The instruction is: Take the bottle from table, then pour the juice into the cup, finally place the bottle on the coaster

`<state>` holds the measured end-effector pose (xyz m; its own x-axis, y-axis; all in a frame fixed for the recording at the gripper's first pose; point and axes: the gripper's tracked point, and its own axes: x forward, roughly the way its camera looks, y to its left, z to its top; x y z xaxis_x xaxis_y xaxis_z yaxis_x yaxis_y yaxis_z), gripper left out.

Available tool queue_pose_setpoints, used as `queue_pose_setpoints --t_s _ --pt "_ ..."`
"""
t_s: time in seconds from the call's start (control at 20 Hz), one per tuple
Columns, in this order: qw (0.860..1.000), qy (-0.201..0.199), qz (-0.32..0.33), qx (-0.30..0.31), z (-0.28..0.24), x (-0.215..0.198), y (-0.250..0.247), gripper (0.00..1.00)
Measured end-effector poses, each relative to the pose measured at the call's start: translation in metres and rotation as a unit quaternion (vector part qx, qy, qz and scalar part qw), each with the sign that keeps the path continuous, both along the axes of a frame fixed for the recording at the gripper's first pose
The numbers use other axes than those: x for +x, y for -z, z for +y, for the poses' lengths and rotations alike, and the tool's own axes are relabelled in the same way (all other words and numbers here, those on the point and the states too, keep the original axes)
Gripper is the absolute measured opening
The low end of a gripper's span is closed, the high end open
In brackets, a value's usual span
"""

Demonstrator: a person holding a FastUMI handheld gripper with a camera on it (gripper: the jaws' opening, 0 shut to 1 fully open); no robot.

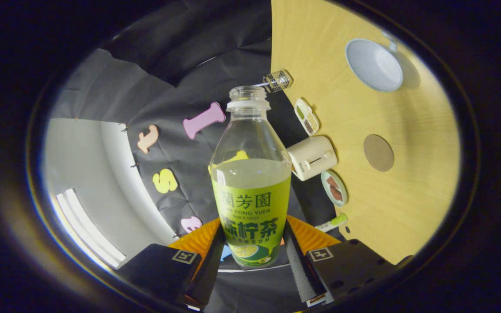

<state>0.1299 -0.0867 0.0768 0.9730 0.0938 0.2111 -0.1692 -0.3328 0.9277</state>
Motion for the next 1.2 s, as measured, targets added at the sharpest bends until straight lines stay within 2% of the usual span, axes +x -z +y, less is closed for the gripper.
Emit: queue_pose_setpoints --t_s 0.3,0.5,0.6,0.8,0.95,1.2 --pt "0.989 0.011 0.045 -0.137 0.006 -0.001 0.033 0.78" --pt "0.971 0.031 0.054 -0.231 0.012 -0.004 0.052 0.77" --pt "0.956 0.035 0.056 -0.287 0.023 -0.005 0.062 0.78" --pt "0.902 0.054 0.079 -0.422 0.033 -0.006 0.08 0.78" --pt "0.853 0.066 0.11 -0.506 0.037 -0.006 0.094 0.78" --pt "0.774 0.062 0.147 -0.613 0.059 0.004 0.112 0.78"
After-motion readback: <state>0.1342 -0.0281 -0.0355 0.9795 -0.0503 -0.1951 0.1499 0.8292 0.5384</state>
